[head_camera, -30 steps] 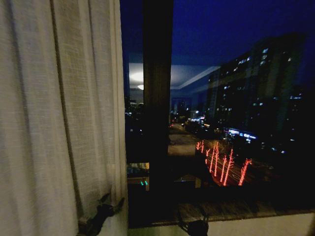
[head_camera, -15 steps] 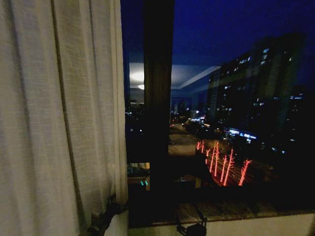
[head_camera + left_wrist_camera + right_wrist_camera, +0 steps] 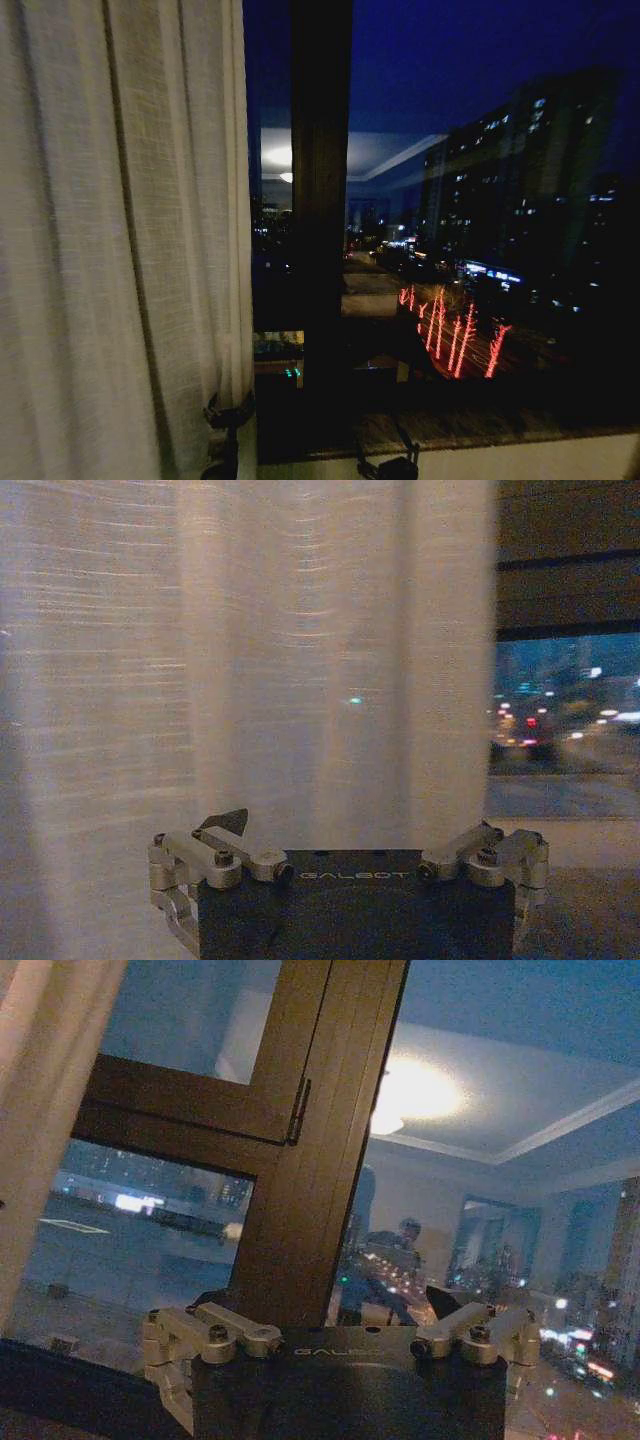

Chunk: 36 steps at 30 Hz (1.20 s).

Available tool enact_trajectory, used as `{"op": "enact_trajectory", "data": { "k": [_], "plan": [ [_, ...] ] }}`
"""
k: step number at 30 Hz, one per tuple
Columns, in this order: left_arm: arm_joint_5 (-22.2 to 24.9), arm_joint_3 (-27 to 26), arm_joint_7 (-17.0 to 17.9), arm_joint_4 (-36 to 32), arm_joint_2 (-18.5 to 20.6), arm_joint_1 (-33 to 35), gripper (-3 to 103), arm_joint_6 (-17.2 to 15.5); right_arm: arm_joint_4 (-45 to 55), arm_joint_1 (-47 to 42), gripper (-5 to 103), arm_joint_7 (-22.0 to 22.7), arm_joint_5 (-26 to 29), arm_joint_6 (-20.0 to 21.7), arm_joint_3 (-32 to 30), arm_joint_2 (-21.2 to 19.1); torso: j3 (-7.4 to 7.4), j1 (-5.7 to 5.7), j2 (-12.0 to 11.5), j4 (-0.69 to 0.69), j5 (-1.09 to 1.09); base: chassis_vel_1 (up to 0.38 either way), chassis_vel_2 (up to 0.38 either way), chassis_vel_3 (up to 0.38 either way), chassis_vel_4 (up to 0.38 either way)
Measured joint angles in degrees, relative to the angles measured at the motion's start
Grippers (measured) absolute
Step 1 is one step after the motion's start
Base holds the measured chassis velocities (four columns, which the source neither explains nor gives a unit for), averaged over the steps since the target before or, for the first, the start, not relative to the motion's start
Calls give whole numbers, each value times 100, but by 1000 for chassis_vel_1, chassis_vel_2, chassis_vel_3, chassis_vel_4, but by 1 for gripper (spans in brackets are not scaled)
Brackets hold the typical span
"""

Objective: Open the curtains by pulling them apart, changing their state from closed to fully open.

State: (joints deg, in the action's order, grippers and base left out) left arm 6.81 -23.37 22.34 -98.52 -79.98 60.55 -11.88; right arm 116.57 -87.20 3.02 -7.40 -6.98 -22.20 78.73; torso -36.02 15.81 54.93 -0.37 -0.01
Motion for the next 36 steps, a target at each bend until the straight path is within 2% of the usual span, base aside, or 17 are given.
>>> {"op": "enact_trajectory", "data": {
  "k": [7,11,12,14,16,17,21,24,25,26,27,28,29,30,33,35,36],
  "plan": [
    [51,-316,-46,133,217,-97,100,124,-66,44,100,-54,-6,-23,43,0,0,0,0,0,0,0,0,0,0],
    [46,-358,319,26,187,-68,100,109,-144,101,100,-115,-23,-24,95,0,0,0,0,0,0,0,0,0,0],
    [46,-358,319,26,187,-68,100,109,-144,101,100,-115,-23,-24,95,0,0,0,0,0,0,0,0,0,0],
    [37,-365,664,-28,102,-48,100,59,-193,128,100,-140,-29,-25,121,0,0,0,0,-1,0,0,0,0,0],
    [37,-368,726,-28,95,-48,100,51,-197,130,100,-142,-29,-26,122,0,0,0,0,-1,0,0,0,0,0],
    [37,-400,893,-18,82,-48,100,40,-209,132,100,-154,-29,-29,120,0,0,0,0,-1,-1,0,0,0,0],
    [62,-493,909,16,149,-48,100,20,-229,122,100,-183,-25,-56,90,0,0,0,1,0,-1,0,0,0,0],
    [253,-560,368,-84,257,26,100,7,-229,121,100,-197,-15,-75,84,0,0,0,1,-1,-1,0,0,0,0],
    [315,-574,152,-149,292,68,103,8,-229,128,100,-198,-12,-78,80,0,0,0,1,-1,0,0,0,0,0],
    [315,-574,152,-149,292,68,103,8,-229,128,100,-198,-12,-78,80,0,0,0,1,-1,0,0,0,0,0],
    [412,-584,-160,-231,333,133,99,20,-229,148,100,-198,-9,-80,67,0,0,0,1,0,0,0,0,0,0],
    [466,-583,-330,-271,355,168,99,49,-229,160,100,-198,-5,-81,57,0,0,0,1,0,0,0,0,0,0],
    [519,-583,-573,-313,388,213,94,124,-229,173,100,-198,3,-82,38,0,0,0,0,0,0,0,0,0,0],
    [519,-583,-573,-313,388,213,94,124,-229,173,100,-198,3,-82,38,0,0,0,0,0,0,0,0,0,0],
    [636,-603,-1153,-415,482,331,78,239,-226,166,100,-199,37,-117,-43,0,0,0,1,-1,-1,0,0,0,0],
    [649,-618,-1221,-431,495,347,78,245,-225,158,100,-203,64,-123,-55,0,0,0,1,-1,-1,0,0,0,0],
    [666,-663,-1351,-455,528,374,68,253,-223,137,100,-209,144,-130,-69,0,0,0,1,0,0,0,0,0,0]
  ]
}}
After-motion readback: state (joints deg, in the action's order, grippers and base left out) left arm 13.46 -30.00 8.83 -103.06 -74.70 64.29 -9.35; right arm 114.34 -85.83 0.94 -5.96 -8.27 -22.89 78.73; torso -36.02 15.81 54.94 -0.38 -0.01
